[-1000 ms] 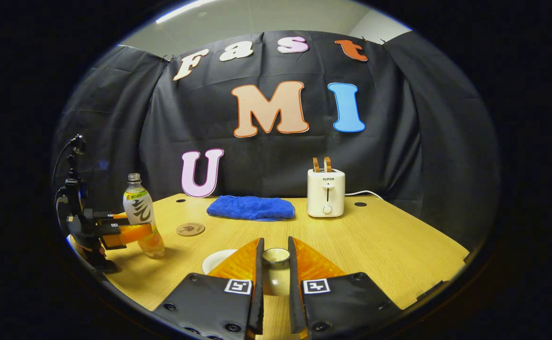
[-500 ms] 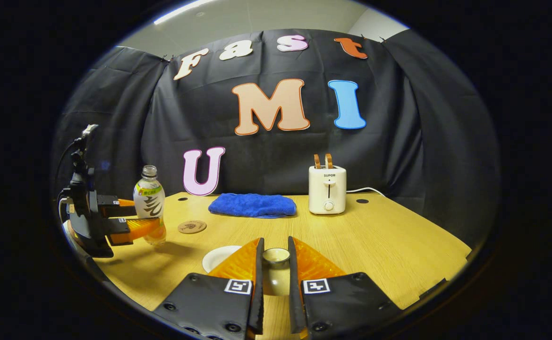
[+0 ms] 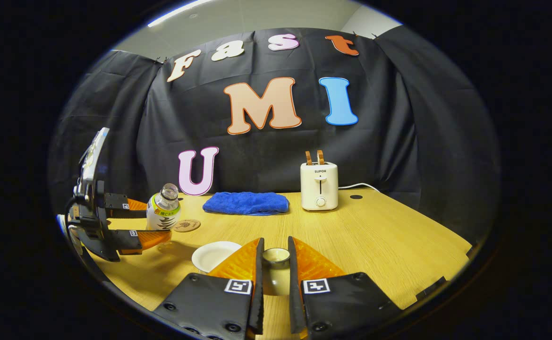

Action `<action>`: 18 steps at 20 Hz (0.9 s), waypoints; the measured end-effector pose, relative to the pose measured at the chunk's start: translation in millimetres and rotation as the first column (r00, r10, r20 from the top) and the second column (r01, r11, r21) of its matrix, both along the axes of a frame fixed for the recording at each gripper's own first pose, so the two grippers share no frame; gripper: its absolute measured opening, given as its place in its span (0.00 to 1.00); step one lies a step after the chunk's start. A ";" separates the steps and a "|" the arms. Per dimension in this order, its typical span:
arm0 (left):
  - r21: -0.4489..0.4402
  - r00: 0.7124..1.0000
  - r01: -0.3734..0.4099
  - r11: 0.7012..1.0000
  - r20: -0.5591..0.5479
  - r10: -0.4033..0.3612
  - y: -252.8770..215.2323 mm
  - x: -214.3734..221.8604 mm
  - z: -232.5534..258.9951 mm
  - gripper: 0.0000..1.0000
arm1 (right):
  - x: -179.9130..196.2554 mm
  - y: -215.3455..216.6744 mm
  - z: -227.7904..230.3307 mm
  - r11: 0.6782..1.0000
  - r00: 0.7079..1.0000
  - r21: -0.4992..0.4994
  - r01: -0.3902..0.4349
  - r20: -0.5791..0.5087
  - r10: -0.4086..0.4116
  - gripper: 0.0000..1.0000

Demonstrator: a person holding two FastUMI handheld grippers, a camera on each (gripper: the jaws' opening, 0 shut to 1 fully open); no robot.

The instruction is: Open the teacup lid with one hand, grasp the water bottle and pour water into the teacup with the other hand; after pouring, place the water bottle on the coaster and then close the teacup lid.

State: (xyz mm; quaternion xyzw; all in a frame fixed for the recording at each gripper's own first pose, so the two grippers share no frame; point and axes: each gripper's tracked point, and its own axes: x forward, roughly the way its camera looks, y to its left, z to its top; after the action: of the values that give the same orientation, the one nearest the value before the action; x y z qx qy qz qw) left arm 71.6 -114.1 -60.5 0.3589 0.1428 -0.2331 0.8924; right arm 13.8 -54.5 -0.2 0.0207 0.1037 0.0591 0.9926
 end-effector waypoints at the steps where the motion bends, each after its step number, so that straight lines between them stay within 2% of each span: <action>1: 0.032 1.000 0.006 0.999 0.009 -0.006 0.4 0.3 -0.9 0.57 | -0.6 -3.6 -1.8 1.000 1.000 0.001 0.005 -0.004 -0.005 0.25; 2: 0.065 1.000 0.012 0.998 0.017 -0.013 -0.5 1.2 -0.8 0.57 | -0.8 -6.6 -3.6 1.000 1.000 0.003 0.009 -0.008 -0.009 0.28; 5: 0.174 0.998 0.045 0.984 0.042 -0.053 -6.4 1.2 -3.7 0.57 | -2.6 -17.2 -9.4 1.000 1.000 -0.005 0.019 -0.019 -0.019 0.22; 6: 0.208 0.996 0.063 0.976 0.046 -0.075 -10.7 1.1 -6.5 0.57 | -2.8 -21.1 -10.4 1.000 1.000 -0.004 0.022 -0.020 -0.022 0.25; 7: 0.234 0.995 0.076 0.969 0.047 -0.090 -11.4 -0.7 -8.3 0.57 | -3.4 -24.6 -10.4 1.000 0.999 0.002 0.026 -0.021 -0.025 0.22; 8: 0.263 0.993 0.089 0.961 0.048 -0.106 -13.7 -2.0 -9.6 0.57 | -3.5 -27.2 -10.9 1.000 0.999 0.006 0.027 -0.020 -0.027 0.25; 9: 0.292 0.993 0.093 0.952 0.046 -0.111 -12.9 -2.3 -11.5 0.57 | -4.4 -28.4 -12.3 1.000 0.999 0.004 0.028 -0.022 -0.028 0.23; 11: 0.360 0.991 0.096 0.928 0.058 -0.124 -11.9 2.4 -12.1 0.57 | -4.7 -33.0 -14.0 1.000 0.999 -0.003 0.030 -0.024 -0.030 0.25; 15: 0.447 0.985 0.120 0.886 0.056 -0.162 -13.0 2.6 -10.0 0.58 | -6.4 -40.8 -16.5 0.999 0.999 0.010 0.039 -0.025 -0.039 0.23; 18: 0.514 0.981 0.137 0.847 0.048 -0.188 -11.2 4.2 -12.8 0.58 | -9.0 -42.5 -18.6 0.999 0.999 0.020 0.036 -0.028 -0.036 0.25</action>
State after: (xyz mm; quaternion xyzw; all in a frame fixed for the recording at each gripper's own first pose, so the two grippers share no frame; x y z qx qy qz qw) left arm 75.8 -125.3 -73.3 0.6029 0.1248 -0.2443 0.7492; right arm 4.8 -97.0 -18.8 0.0336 0.1164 0.0420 0.9917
